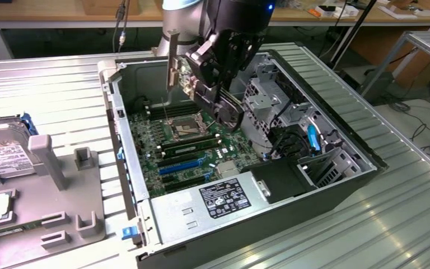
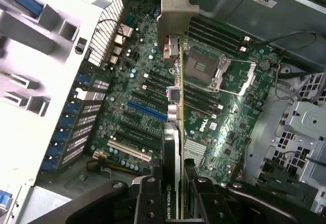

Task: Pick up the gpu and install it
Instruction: 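Insert the gpu into the slot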

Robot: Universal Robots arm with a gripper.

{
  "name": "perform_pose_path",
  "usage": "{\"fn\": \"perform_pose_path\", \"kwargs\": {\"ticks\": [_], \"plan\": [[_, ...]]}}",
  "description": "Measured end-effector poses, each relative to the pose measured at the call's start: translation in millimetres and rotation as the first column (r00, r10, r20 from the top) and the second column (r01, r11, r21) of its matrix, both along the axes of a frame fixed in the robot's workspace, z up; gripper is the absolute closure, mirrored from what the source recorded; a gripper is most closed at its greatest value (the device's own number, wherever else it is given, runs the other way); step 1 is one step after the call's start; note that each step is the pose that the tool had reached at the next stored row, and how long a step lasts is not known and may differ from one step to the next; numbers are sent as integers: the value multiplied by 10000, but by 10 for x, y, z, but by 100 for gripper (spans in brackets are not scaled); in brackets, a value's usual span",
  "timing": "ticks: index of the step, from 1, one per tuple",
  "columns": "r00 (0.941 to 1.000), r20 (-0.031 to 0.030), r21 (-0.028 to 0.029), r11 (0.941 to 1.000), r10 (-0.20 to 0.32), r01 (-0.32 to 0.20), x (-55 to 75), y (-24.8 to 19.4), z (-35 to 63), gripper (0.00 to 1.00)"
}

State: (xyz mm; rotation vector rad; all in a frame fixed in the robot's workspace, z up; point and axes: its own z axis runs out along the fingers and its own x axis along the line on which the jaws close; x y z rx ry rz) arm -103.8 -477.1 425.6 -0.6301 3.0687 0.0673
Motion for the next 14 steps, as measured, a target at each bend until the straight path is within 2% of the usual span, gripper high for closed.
{"fn": "perform_pose_path", "kwargs": {"ticks": [4,9,11,12,14], "plan": [[9979,0,1,9979,650,-650,0,0,0,73],[9889,1,0,9889,1485,-1485,0,0,0,73],[9826,0,1,9826,1856,-1856,0,0,0,73],[9753,0,0,9753,2207,-2207,0,0,0,73],[9679,0,0,9679,2515,-2515,0,0,0,73]]}}
